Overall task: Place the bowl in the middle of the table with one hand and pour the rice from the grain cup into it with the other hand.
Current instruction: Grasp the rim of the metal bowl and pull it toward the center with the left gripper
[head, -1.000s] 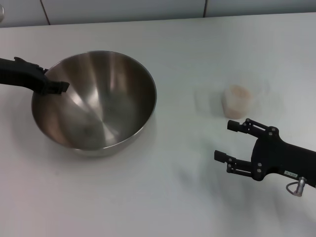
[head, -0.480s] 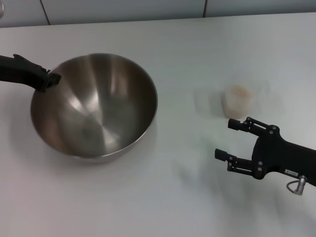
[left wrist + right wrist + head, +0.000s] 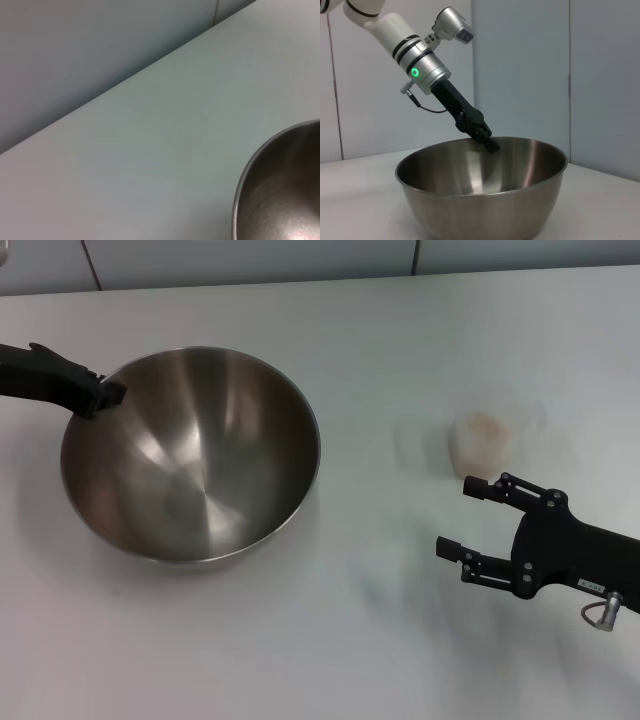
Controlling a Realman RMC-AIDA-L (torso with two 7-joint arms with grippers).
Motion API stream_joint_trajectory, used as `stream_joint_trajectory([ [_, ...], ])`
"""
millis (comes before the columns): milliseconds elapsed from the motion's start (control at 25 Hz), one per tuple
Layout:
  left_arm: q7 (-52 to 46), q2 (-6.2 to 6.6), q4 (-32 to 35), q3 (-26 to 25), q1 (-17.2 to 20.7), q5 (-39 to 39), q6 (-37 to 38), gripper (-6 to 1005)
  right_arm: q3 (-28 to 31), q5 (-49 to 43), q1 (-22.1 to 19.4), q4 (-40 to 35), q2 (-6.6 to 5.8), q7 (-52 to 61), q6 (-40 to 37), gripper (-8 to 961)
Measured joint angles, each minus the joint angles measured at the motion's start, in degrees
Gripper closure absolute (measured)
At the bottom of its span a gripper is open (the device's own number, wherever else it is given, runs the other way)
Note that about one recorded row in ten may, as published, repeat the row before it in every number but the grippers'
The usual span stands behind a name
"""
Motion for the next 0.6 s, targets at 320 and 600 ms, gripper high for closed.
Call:
stream_joint_trajectory([
  [320,-1.6,0.67,1.7,-3.4,-3.1,-0.5,6.3,947,0.0,0.0,0.4,0.0,-0.01,0.0,0.1,129],
  [600,-2.1,0.20,1.6,-5.6,-7.6,-0.7,10.0,956,0.0,0.0,0.4,0.0,-0.01,0.0,0.2,129],
])
